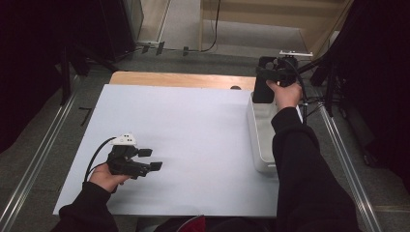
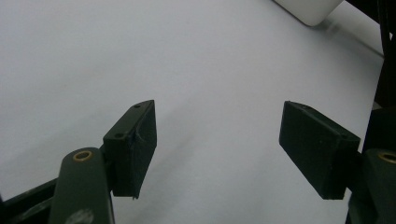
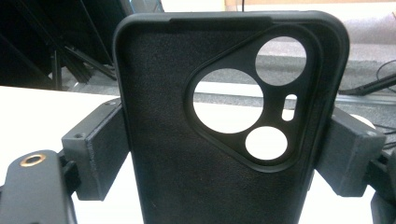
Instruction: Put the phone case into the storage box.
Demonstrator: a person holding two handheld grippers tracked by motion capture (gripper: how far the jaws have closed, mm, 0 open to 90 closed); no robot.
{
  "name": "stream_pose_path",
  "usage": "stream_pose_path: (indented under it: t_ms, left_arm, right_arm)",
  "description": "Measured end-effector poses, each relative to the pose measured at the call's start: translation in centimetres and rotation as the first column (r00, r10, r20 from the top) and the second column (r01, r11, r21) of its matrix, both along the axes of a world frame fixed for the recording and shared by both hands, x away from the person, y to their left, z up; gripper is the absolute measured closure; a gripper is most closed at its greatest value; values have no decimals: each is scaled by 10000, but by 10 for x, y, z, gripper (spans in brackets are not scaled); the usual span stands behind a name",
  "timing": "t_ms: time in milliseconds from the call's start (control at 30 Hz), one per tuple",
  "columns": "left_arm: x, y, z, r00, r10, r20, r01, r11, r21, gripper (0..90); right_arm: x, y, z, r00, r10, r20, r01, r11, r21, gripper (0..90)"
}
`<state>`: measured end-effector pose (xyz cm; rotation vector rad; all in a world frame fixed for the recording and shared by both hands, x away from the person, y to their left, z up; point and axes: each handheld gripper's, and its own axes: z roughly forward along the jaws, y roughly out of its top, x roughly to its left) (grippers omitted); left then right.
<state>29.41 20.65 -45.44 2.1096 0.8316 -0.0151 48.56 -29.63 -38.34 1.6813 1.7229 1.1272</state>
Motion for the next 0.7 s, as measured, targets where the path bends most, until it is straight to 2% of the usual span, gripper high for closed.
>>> stream_pose_path:
  t_ms: [67,267,700]
  left_arm:
    - [0,0,0,10000,-6,20,6,10000,-37,279]
    - [0,0,0,10000,15,15,-15,10000,-47,279]
    - [2,1,0,10000,78,4,-78,10000,-45,279]
  right_arm:
    - [0,-1,-3,9999,-105,34,105,9999,-40,128]
    - [-2,2,-9,10000,34,41,-33,9996,-270,128]
    - [-8,2,-23,9998,67,-172,-69,9999,-108,127]
